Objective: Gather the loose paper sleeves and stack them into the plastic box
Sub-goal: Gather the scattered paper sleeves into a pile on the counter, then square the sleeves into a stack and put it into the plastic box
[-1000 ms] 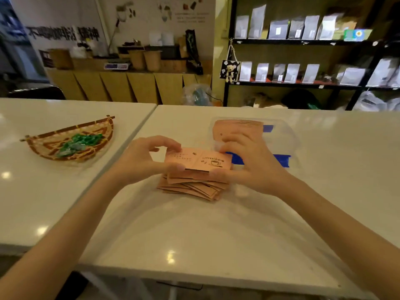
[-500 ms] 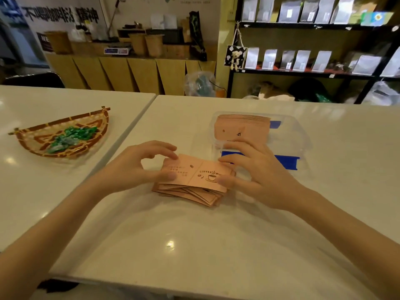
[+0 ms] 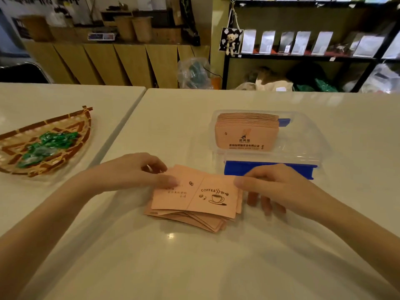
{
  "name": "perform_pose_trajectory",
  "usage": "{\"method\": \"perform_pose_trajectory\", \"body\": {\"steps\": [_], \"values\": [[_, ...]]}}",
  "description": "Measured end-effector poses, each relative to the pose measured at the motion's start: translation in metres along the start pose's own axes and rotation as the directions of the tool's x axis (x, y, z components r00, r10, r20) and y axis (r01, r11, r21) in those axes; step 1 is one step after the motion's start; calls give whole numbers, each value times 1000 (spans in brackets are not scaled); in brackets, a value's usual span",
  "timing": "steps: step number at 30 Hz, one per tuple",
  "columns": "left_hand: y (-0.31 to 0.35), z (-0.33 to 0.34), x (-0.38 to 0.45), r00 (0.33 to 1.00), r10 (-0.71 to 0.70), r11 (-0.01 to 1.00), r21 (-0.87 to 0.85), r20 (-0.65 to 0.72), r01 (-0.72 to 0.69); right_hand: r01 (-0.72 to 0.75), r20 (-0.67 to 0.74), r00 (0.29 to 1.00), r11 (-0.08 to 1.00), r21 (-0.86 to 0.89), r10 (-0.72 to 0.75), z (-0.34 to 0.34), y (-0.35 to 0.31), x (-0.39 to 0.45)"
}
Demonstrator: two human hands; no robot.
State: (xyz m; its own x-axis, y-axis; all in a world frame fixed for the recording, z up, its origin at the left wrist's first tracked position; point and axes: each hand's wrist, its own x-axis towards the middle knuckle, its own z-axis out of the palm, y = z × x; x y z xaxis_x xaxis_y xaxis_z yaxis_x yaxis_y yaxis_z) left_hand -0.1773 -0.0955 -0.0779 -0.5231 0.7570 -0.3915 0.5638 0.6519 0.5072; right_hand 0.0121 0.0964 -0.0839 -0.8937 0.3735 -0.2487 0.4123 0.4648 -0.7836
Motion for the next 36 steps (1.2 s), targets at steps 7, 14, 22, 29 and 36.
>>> {"method": "perform_pose_trajectory", "body": {"steps": [7,14,22,29,36], "values": [[-6,-7,4,992,49,999,16,120,-51,-16,197,980,1000,-2,16,10,-7,11],[-5,-9,15,978,42,999,17,205,-46,-38,306,951,999,-1,36,12,-11,20],[-1,-7,12,968,60,998,-39,245,-52,-1,338,940,995,-104,36,14,-18,15],[-4,-1,-3,982,132,990,-65,133,-124,54,232,973,975,-216,-3,15,-25,7],[-8,12,-31,977,208,964,-160,-50,-213,90,287,954,996,-5,-85,21,-22,-6]]}}
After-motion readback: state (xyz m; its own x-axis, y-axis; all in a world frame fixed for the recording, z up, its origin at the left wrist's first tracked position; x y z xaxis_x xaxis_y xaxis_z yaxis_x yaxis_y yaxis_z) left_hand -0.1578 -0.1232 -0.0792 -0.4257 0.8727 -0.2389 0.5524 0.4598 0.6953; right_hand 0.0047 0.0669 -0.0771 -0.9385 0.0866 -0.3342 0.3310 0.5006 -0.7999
